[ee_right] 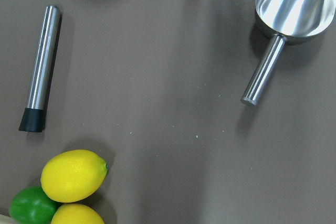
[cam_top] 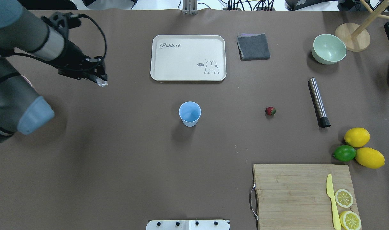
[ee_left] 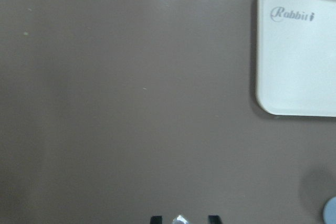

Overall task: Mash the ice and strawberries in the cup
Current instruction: 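Carry the ice cube with the left gripper over the blue cup and release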

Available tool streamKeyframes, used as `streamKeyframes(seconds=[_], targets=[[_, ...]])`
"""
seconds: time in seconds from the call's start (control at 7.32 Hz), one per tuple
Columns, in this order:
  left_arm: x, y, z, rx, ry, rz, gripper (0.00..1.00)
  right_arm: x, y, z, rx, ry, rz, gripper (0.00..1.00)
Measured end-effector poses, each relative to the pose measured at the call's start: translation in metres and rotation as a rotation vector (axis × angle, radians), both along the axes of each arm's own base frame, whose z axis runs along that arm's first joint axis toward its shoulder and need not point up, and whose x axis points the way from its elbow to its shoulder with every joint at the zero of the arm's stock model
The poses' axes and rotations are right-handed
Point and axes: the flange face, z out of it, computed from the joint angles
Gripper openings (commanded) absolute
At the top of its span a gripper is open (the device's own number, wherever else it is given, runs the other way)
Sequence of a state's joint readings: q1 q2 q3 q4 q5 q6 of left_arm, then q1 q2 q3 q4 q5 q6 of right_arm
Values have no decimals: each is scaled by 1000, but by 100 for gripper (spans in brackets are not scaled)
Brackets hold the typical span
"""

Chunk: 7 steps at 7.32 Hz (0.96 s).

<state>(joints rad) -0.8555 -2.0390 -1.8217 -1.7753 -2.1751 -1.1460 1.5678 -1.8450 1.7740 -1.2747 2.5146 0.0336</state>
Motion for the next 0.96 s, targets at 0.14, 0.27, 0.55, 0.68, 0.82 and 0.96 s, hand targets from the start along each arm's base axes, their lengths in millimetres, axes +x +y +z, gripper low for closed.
streamKeyframes(seconds=[0.14, 0.27, 0.55, 0.68, 0.82, 0.96], targets=[[45, 15, -39, -19, 14, -6, 0, 0, 1, 1, -3, 0, 0, 100], [87, 28, -74, -30, 23, -11, 0, 0, 2, 3, -6, 0, 0, 100], [147, 50, -116, -17, 23, -20, 0, 0, 3, 6, -12, 1, 0, 100], [161, 54, -121, -15, 21, -20, 0, 0, 3, 7, -14, 1, 0, 100], [170, 53, -120, -12, 18, -20, 0, 0, 3, 8, -16, 1, 0, 100], [180, 51, -115, -7, 20, -20, 0, 0, 3, 9, -18, 1, 0, 100]])
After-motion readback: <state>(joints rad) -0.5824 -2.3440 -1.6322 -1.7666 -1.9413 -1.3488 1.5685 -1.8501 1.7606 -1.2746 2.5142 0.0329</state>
